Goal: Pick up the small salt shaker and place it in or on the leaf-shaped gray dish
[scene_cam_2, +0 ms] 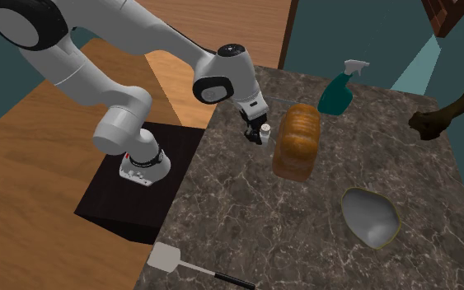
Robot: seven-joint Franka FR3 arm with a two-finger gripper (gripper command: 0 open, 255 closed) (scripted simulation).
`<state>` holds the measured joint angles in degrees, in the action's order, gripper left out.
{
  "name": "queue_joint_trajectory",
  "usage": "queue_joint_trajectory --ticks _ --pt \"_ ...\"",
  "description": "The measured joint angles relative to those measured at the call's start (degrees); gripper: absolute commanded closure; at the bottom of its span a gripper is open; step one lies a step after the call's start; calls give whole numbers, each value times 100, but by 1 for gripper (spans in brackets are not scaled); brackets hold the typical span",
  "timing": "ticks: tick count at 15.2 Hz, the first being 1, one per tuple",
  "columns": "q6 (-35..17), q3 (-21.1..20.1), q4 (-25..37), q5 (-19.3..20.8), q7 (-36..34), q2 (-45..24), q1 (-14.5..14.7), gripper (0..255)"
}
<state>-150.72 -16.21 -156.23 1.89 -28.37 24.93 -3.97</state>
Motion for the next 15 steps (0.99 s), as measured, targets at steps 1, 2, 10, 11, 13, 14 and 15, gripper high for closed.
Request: queue_joint_trajectory --ticks 1,2,10,11,13,14,15 --pt "-1 0 -1 0 0 0 0 255" --pt "45 8 13 -12 9 31 11 255" --pt "759 155 341 -127 179 422 111 255" --pt "852 158 399 -136 181 456 121 255" --pt "1001 179 500 -146 205 504 129 255" --pt "1092 196 554 -153 224 543 135 255" --pt "1187 216 586 -166 246 606 147 255"
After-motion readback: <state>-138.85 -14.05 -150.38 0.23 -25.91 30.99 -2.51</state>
